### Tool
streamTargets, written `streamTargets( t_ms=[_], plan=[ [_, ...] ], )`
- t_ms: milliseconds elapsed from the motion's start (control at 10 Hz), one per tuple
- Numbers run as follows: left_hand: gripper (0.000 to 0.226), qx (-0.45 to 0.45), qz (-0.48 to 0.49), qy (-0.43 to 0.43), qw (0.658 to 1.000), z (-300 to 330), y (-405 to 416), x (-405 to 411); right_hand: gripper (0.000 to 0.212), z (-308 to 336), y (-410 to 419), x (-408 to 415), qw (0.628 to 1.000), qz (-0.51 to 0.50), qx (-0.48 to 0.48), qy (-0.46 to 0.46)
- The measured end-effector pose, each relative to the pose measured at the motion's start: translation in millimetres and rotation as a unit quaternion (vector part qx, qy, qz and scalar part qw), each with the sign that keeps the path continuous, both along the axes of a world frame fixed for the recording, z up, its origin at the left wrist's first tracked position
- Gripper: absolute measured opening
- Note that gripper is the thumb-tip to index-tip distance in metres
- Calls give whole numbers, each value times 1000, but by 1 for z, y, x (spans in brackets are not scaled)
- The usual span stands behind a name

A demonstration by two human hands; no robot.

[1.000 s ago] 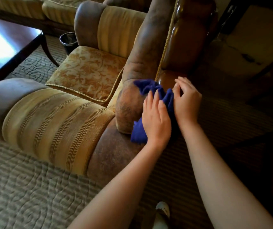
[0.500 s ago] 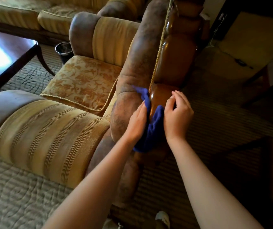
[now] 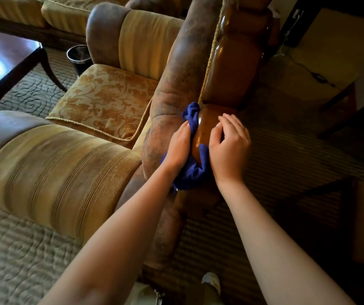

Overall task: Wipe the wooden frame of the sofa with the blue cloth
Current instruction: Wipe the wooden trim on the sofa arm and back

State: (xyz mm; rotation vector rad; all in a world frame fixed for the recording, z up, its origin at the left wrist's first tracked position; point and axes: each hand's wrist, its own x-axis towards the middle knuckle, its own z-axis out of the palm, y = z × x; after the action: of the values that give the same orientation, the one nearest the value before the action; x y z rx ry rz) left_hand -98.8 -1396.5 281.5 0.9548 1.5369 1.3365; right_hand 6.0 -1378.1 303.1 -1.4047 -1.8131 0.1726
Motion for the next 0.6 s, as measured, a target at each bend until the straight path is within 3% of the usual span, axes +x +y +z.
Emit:
streamTargets(
  t_ms=[200, 300, 400, 500, 600],
  plan=[
    [36, 31, 151, 21, 988, -34, -49, 20, 32, 0, -5, 3, 997, 42, 57, -5],
    [25, 55, 134, 18, 989, -40, -69, 44, 27, -15, -36, -9, 982, 140, 115, 53],
    [23, -171, 173, 399, 884, -57, -94, 60, 23, -55, -107, -16, 964, 248, 41, 86],
    [30, -132, 163, 4, 978, -90, -93, 61, 12, -84, -140, 2, 976, 211, -42, 26],
    [22, -102, 198, 110, 969, -121, -87, 53, 12, -87, -139, 33, 996, 60, -45, -50]
  ],
)
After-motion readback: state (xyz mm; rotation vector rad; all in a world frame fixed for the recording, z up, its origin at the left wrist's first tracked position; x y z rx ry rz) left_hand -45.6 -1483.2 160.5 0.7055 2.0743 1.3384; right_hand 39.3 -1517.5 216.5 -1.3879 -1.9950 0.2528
